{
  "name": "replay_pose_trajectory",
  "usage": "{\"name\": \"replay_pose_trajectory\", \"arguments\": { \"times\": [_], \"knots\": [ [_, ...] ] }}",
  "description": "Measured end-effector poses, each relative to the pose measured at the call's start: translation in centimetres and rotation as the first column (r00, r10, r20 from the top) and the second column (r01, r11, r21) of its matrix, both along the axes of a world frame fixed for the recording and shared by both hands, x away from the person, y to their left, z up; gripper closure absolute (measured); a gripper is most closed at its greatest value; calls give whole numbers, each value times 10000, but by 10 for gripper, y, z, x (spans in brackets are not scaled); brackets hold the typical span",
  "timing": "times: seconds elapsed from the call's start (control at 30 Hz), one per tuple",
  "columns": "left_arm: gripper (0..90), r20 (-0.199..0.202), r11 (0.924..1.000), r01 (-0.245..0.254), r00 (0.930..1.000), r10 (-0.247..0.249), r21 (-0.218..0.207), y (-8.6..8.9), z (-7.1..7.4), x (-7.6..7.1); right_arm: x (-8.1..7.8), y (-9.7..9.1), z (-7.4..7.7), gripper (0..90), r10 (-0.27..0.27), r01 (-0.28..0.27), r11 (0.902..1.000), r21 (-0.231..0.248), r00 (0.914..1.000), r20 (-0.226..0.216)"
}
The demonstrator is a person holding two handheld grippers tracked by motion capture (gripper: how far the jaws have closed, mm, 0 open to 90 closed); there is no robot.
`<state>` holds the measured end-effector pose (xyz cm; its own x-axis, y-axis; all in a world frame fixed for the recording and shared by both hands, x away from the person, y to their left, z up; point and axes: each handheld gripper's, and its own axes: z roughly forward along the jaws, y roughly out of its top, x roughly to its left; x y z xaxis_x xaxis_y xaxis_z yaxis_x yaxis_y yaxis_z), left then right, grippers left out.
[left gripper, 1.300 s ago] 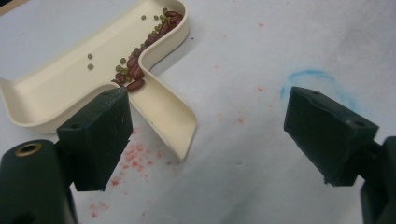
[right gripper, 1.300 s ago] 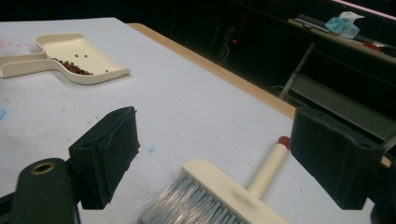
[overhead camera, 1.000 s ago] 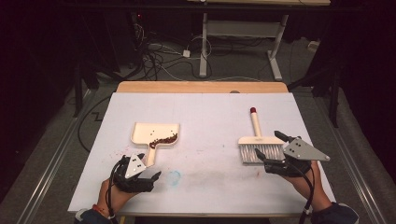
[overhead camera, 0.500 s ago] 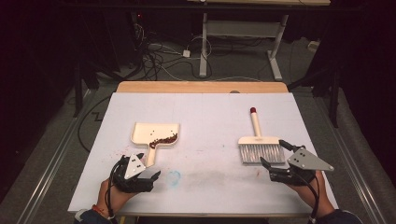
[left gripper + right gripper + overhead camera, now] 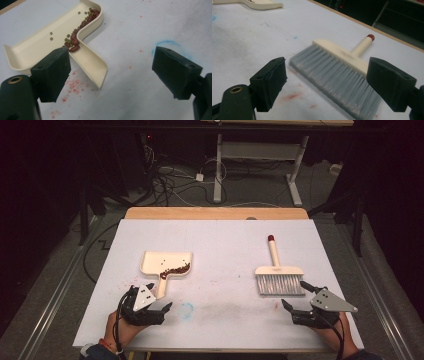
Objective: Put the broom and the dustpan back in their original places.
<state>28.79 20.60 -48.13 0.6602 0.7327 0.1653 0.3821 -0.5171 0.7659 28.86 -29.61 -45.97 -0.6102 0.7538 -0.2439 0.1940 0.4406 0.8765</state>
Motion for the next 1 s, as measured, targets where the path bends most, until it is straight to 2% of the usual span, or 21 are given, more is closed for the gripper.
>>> {"name": "replay_pose_trajectory", "arguments": {
  "times": [0.2,0.33,0.37,0.5,0.73,0.83,1.0],
  "knots": [
    [152,-12,9999,-102,9999,102,-9,1,1,-3,0,2,0,171,56,-56,10000,-22,10000,32],
    [152,98,10000,-20,9999,19,87,-1,2,-5,-1,2,1,170,62,-62,10000,-66,9999,79],
    [152,217,9997,59,9997,-64,225,-1,3,-5,-2,3,2,171,10,-9,10000,-79,9999,104],
    [152,249,9999,26,9997,-28,98,0,3,-7,-4,4,5,171,-54,53,10000,24,9998,187],
    [152,122,9999,-31,9999,29,104,0,2,-7,-3,5,5,170,-64,65,10000,-50,9998,200],
    [152,76,10000,-31,10000,31,-13,0,2,-6,-1,4,3,170,-156,156,9999,-8,9999,66],
    [152,94,9999,-64,9999,63,142,-2,2,-5,-2,4,4,170,-137,137,9999,-17,9998,123]
  ]
}}
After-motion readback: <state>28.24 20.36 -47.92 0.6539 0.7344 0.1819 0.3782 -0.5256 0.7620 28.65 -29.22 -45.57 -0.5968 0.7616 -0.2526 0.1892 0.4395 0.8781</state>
